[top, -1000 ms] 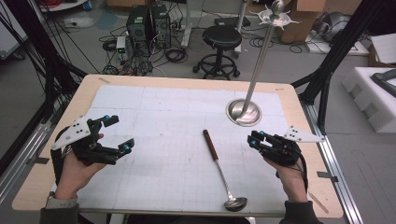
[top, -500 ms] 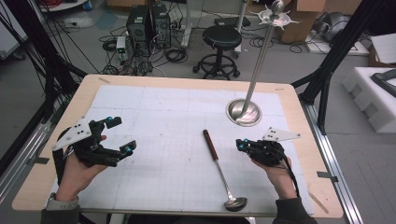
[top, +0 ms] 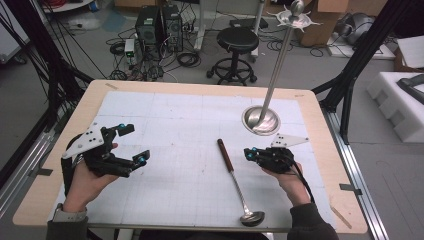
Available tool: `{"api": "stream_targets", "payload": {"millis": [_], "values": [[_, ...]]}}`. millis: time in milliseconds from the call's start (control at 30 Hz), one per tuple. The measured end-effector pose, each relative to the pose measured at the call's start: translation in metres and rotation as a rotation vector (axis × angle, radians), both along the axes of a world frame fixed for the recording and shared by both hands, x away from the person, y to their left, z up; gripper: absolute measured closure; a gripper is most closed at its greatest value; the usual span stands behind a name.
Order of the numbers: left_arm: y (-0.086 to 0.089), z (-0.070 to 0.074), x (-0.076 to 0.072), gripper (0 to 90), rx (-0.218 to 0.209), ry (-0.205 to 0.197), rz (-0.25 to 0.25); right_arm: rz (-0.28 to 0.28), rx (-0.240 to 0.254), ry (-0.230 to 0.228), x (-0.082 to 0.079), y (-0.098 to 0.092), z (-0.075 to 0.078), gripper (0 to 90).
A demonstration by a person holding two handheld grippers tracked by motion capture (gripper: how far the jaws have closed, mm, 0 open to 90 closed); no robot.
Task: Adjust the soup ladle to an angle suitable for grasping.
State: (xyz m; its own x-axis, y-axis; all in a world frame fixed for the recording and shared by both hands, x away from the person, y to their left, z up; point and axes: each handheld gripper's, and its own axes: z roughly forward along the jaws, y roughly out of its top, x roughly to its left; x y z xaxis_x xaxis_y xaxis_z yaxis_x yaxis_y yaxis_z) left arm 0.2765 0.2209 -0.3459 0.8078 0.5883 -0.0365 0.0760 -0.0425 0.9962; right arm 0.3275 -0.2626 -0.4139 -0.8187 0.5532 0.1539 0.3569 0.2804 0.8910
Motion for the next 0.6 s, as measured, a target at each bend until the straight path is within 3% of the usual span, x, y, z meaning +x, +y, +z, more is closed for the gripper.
{"api": "stream_targets", "payload": {"millis": [133,200,367,433,467,600], "values": [[0.001,0.001,-0.002,1.8,-0.006,-0.013,0.001,-0.001,-0.002,0.047,0.007,0.004,-0.006,89.3],[0.002,0.002,-0.003,1.8,-0.01,-0.02,-0.001,-0.003,-0.014,0.048,0.009,0.009,-0.01,89.3],[0.004,0.001,-0.005,1.8,-0.006,-0.022,0.005,-0.02,-0.076,0.071,0.016,0.027,-0.019,89.3],[0.006,0.001,-0.006,1.8,-0.005,-0.022,0.01,-0.02,-0.087,0.073,0.017,0.03,-0.02,89.3],[0.007,0.0,-0.007,1.8,-0.007,-0.024,0.013,-0.012,-0.122,0.051,0.019,0.036,-0.022,89.4],[0.01,0.0,-0.009,1.8,-0.007,-0.026,0.018,0.002,-0.175,0.049,0.022,0.044,-0.027,89.4]]}}
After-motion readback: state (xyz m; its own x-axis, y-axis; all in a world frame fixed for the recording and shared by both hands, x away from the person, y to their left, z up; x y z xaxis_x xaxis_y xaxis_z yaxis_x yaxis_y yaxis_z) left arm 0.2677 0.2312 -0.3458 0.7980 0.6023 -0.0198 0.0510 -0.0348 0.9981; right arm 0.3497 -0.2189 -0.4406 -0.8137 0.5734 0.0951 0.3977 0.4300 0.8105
